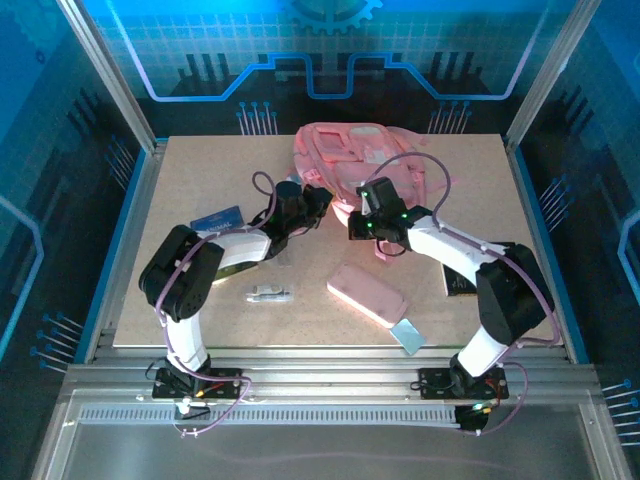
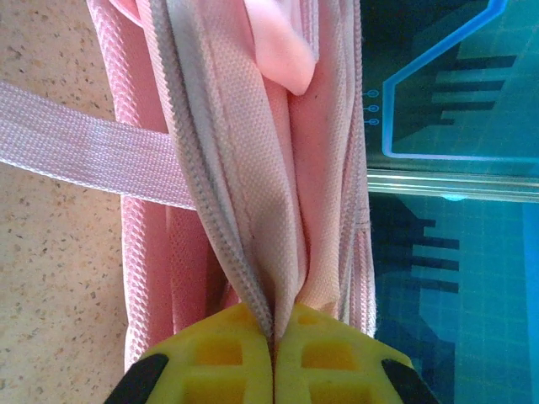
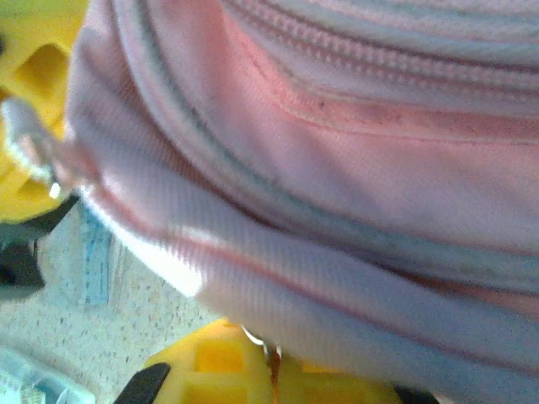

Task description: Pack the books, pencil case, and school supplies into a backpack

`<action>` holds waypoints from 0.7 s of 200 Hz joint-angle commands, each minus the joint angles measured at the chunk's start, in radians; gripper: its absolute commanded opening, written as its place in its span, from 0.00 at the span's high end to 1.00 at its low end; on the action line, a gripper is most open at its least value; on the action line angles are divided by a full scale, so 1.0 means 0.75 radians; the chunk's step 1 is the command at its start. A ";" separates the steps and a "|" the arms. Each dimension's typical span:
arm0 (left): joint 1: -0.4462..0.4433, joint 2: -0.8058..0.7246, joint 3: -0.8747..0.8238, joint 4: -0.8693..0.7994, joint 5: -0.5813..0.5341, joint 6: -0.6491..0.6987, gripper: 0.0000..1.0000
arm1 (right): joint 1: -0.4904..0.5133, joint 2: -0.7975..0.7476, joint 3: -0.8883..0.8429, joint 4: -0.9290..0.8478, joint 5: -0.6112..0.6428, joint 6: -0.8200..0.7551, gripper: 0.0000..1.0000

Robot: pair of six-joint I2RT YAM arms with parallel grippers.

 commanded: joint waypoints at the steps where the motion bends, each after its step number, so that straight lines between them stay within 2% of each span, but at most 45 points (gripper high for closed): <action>1: 0.127 -0.016 0.080 0.045 0.007 0.092 1.00 | -0.053 -0.036 -0.028 -0.229 -0.053 -0.127 1.00; 41: 0.193 -0.027 0.118 -0.028 0.058 0.155 1.00 | -0.246 -0.054 -0.149 -0.348 -0.169 -0.246 1.00; 71: 0.230 0.018 0.183 -0.071 0.096 0.200 1.00 | -0.389 -0.084 -0.162 -0.383 -0.174 -0.302 1.00; 97: 0.253 0.086 0.284 -0.139 0.175 0.214 1.00 | -0.410 -0.089 -0.120 -0.336 -0.353 -0.262 1.00; 100: 0.252 0.088 0.288 -0.145 0.179 0.218 0.94 | -0.406 -0.086 -0.114 -0.320 -0.394 -0.246 1.00; 103: 0.250 0.087 0.288 -0.154 0.181 0.222 0.83 | -0.403 -0.082 -0.109 -0.299 -0.432 -0.229 1.00; 112: 0.246 0.071 0.285 -0.198 0.175 0.232 0.38 | -0.396 -0.063 -0.101 -0.221 -0.574 -0.172 1.00; 120: 0.243 0.039 0.267 -0.276 0.150 0.245 0.05 | -0.389 -0.035 -0.089 -0.137 -0.692 -0.104 1.00; 123: 0.241 0.025 0.257 -0.301 0.139 0.256 0.02 | -0.386 -0.023 -0.082 -0.107 -0.729 -0.082 1.00; 140: 0.239 -0.092 0.159 -0.415 0.077 0.309 0.01 | -0.357 0.048 -0.021 0.025 -0.862 0.026 1.00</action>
